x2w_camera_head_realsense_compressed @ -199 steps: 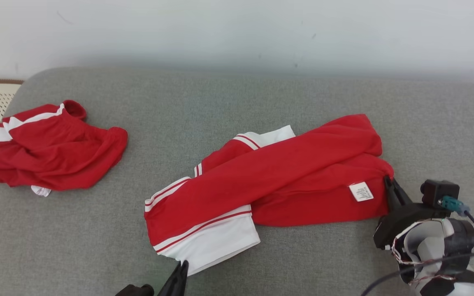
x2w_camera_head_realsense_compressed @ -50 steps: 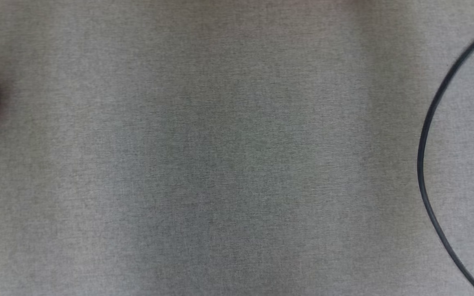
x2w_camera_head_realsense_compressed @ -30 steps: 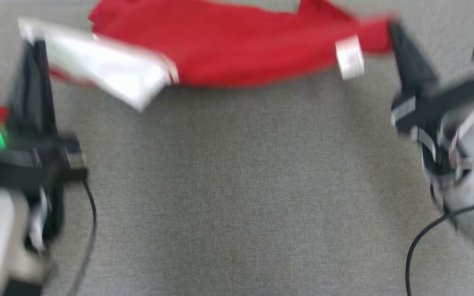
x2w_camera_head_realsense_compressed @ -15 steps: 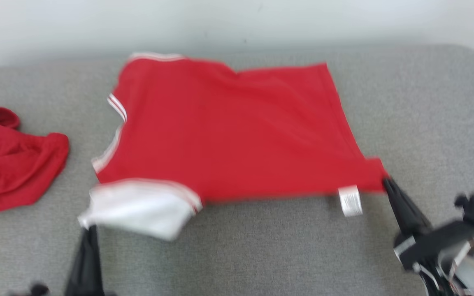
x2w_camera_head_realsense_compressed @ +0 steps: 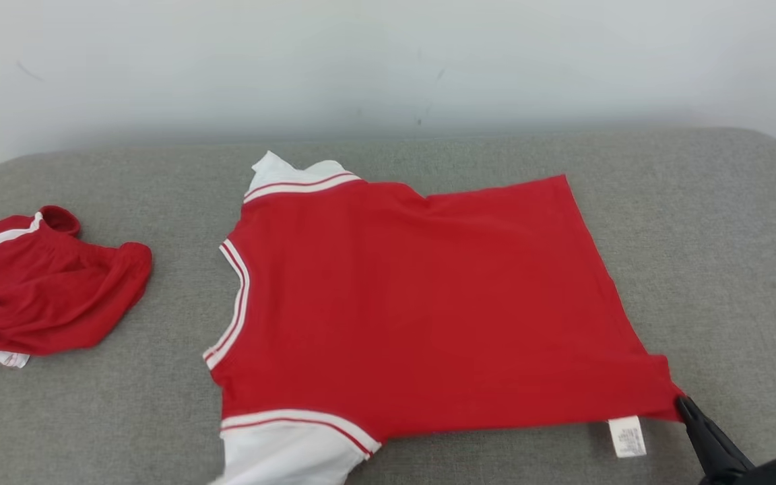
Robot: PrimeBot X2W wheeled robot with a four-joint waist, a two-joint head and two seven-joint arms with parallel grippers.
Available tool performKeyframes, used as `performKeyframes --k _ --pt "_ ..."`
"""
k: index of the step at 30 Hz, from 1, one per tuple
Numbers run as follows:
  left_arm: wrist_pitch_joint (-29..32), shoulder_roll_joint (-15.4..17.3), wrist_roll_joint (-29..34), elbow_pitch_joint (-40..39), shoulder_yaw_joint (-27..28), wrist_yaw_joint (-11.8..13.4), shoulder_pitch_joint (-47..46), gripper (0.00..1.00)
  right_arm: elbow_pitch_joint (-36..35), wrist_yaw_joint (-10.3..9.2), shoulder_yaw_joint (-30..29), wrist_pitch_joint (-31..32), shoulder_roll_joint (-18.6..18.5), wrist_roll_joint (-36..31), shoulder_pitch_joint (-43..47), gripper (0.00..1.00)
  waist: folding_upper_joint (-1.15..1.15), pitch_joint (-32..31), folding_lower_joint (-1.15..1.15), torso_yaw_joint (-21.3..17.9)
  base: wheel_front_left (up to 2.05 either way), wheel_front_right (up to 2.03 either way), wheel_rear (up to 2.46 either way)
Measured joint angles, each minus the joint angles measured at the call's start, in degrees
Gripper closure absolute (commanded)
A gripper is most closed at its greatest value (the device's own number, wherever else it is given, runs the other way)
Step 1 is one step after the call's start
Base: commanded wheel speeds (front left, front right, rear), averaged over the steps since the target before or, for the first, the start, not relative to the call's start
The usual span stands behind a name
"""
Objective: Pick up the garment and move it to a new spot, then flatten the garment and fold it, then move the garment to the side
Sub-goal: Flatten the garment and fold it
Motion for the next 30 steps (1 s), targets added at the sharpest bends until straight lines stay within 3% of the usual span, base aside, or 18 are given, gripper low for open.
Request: performKeyframes --k 6,17,23,30 --pt "0.00 -0.42 0.70 3.11 0.21 -2.26 1.34 1.00 0.07 0.00 -1.88 1.94 0.15 -1.10 3.13 1.00 0.00 -0.99 0.01 0.39 0.00 0.00 0.00" --pt "0.00 0.11 6.23 0.88 1.66 -6.51 -5.97 1.00 -2.21 0.00 -7.44 4.36 5.03 -1.37 2.14 1.00 0.01 -0.96 0.02 -0.19 0.00 0.00 0.00" --pt "0.70 3.04 7.62 1.52 0.78 -7.64 -15.10 1.00 -2.50 0.00 -10.06 6.60 6.78 -3.94 -2.83 1.00 0.01 -0.12 0.02 -1.37 0.00 0.00 0.00" --pt "2.34 6.26 7.09 9.72 -0.64 -8.77 -27.24 1.00 5.28 -0.01 -11.48 10.36 12.60 -8.68 -11.48 1.00 0.01 2.07 0.02 -2.50 0.00 0.00 0.00"
